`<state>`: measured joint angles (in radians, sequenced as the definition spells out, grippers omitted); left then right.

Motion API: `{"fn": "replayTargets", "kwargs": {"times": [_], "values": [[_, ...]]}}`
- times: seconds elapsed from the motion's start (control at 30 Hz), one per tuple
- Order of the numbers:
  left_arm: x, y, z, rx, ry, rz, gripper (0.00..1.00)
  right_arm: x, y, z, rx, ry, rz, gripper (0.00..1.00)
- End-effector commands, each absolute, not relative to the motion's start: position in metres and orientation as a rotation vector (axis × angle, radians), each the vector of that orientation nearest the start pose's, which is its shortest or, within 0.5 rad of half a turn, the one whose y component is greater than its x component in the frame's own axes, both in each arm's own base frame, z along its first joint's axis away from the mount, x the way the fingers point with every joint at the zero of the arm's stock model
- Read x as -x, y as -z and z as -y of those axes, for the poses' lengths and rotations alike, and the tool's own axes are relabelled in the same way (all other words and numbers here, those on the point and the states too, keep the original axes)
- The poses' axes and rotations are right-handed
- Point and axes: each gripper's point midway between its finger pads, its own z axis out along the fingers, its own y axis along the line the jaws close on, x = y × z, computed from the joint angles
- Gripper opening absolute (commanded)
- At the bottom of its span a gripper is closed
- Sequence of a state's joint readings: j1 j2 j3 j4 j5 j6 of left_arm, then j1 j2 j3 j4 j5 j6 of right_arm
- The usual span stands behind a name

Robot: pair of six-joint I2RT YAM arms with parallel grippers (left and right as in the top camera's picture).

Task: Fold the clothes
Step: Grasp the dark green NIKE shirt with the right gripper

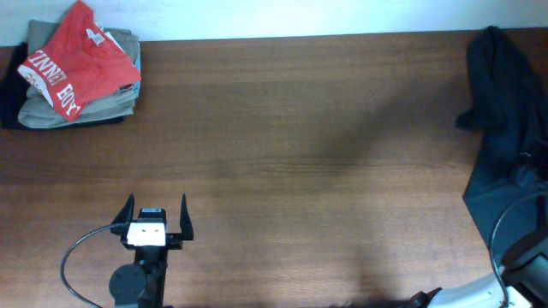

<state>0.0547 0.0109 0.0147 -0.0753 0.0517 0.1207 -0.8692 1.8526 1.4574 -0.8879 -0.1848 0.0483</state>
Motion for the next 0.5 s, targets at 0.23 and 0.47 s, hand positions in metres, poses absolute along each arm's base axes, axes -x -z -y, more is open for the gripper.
{"fn": "replayTargets", "kwargs": {"times": [0.23,0.47], "values": [[-0.246,-0.158,-0.006,-0.103,-0.108,-1.643,0.99,-0.282,-0.06,0.317,-1.209,-0.184,-2.527,0.88],[-0.246,-0.158,-0.006,-0.103,-0.108,-1.643,0.99,-0.288,-0.027,0.322,-1.22,-0.226,-2.542,0.79]]}}
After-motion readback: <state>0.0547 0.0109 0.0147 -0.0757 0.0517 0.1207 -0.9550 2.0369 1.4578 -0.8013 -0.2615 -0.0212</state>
